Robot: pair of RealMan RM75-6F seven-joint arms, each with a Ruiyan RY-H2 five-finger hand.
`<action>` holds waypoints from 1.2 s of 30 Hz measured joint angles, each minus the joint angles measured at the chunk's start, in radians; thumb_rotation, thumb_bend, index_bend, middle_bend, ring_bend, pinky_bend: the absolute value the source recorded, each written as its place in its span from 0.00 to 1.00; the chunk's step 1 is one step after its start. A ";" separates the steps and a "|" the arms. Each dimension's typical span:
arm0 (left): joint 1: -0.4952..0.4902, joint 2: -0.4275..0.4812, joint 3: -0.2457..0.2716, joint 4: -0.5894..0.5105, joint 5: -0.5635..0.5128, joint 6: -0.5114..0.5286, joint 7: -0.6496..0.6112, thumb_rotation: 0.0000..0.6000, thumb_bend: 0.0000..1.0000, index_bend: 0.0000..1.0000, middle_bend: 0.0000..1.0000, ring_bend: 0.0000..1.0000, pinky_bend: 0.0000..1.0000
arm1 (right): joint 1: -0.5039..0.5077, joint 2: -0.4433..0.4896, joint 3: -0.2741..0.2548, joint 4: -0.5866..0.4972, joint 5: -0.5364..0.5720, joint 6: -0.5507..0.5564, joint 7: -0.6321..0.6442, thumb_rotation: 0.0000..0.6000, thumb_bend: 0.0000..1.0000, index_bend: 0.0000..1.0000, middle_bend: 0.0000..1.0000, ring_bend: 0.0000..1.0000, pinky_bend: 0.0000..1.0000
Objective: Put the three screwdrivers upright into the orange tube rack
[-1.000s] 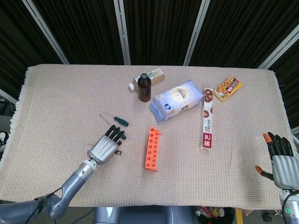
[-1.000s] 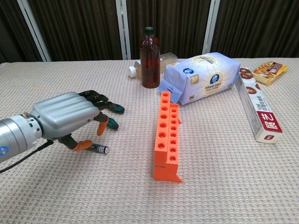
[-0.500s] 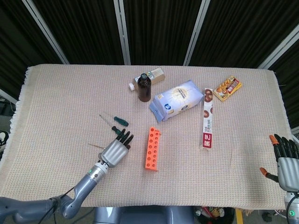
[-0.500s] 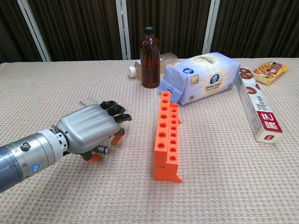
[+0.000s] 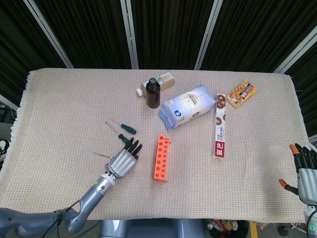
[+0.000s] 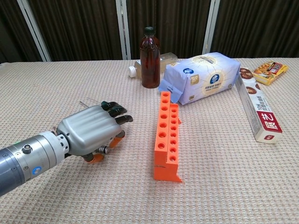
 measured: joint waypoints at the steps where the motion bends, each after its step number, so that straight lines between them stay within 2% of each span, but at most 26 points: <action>1: -0.001 0.001 0.000 -0.001 -0.004 -0.001 0.002 1.00 0.30 0.49 0.06 0.00 0.00 | 0.000 0.000 0.000 0.000 0.000 0.000 0.001 1.00 0.00 0.00 0.04 0.00 0.02; 11: -0.015 0.012 0.008 -0.018 -0.044 -0.002 0.023 1.00 0.35 0.51 0.06 0.00 0.00 | -0.001 -0.002 0.002 0.007 0.003 -0.008 0.003 1.00 0.00 0.00 0.05 0.00 0.02; 13: -0.019 0.013 0.009 -0.019 -0.050 -0.001 0.024 1.00 0.41 0.55 0.06 0.00 0.00 | -0.002 -0.001 0.002 0.007 0.004 -0.009 0.002 1.00 0.00 0.00 0.05 0.00 0.02; 16: -0.023 0.015 0.011 -0.019 -0.049 0.003 0.019 1.00 0.50 0.67 0.07 0.00 0.00 | -0.002 -0.001 0.001 0.006 0.005 -0.013 0.001 1.00 0.00 0.00 0.05 0.00 0.02; 18: -0.025 0.017 0.011 -0.019 -0.041 0.010 0.006 1.00 0.52 0.73 0.08 0.00 0.00 | -0.002 -0.001 0.001 0.006 0.005 -0.015 0.001 1.00 0.00 0.00 0.05 0.00 0.02; 23: -0.027 0.036 0.007 -0.035 -0.016 0.030 -0.040 1.00 0.54 0.80 0.11 0.00 0.00 | 0.001 -0.002 0.001 0.006 0.005 -0.021 0.000 1.00 0.00 0.00 0.05 0.00 0.02; 29: -0.022 0.081 -0.012 -0.094 0.009 0.059 -0.129 1.00 0.57 0.84 0.15 0.01 0.00 | 0.002 -0.002 0.001 0.007 0.004 -0.025 0.001 1.00 0.00 0.00 0.05 0.00 0.02; 36: 0.000 0.178 -0.056 -0.246 0.026 0.093 -0.364 1.00 0.58 0.84 0.17 0.02 0.01 | 0.004 -0.003 -0.001 0.011 0.001 -0.032 0.004 1.00 0.00 0.00 0.05 0.00 0.03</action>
